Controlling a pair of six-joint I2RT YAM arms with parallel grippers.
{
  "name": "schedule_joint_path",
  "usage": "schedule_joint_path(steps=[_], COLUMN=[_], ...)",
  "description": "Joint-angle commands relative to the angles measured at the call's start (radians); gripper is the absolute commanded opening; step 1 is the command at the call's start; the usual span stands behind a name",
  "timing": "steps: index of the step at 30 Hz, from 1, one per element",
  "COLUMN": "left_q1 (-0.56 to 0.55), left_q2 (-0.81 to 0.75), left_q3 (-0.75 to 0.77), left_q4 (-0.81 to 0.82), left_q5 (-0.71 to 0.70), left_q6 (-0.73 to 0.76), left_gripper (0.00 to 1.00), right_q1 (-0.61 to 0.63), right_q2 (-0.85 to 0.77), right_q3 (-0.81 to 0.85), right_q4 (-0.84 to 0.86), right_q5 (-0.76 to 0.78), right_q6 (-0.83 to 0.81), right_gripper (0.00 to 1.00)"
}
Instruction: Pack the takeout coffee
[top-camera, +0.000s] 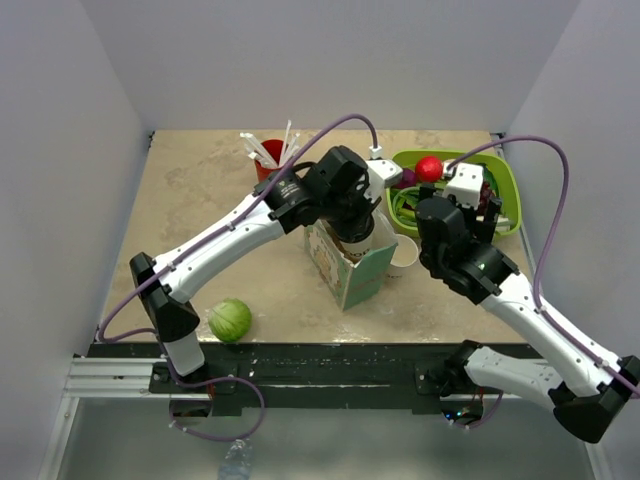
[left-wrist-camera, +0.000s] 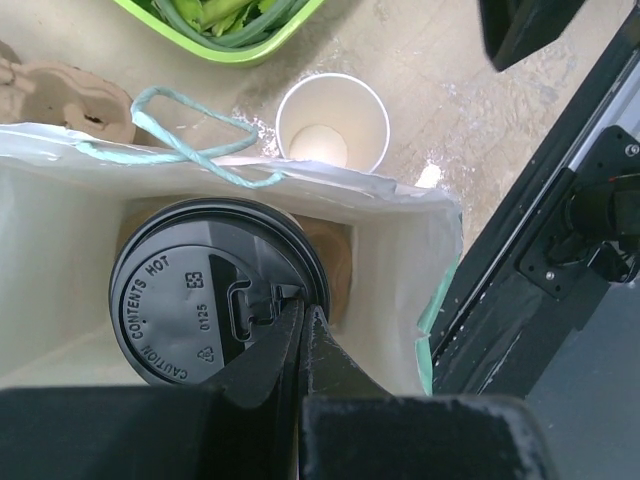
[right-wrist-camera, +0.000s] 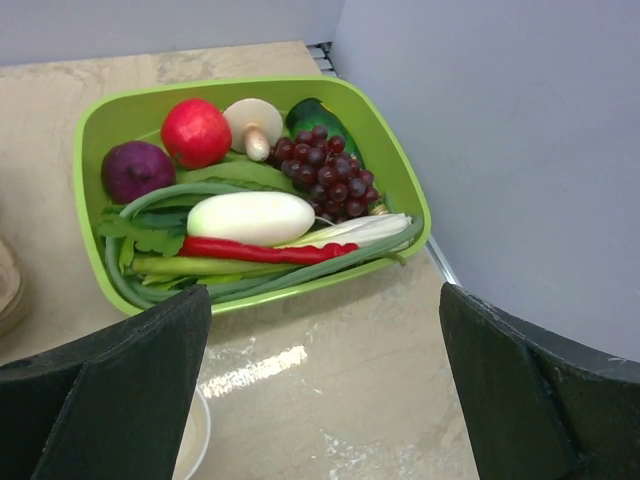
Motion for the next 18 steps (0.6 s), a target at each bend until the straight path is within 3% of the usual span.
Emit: schedule_joint_path(steps=[1,18], left_q1=[-0.006,-0.025], left_q2=[0.027,0.068], left_q3=[-0.023,-0.092], left_q4=[0.043,0.056], left_q5=[-0.002,-0.03], left_q6=[-0.074,-0.186], left_gripper=[0.0,0.0], right_q1=[-0.03,-0.044], right_q2=[-0.045,-0.021], right_q3=[0.013,0.017], right_q4=[0.01,0.008], right_q5=[-0.004,-0.004], right_q6=[0.08,0.079], right_gripper=[0.98,0.98])
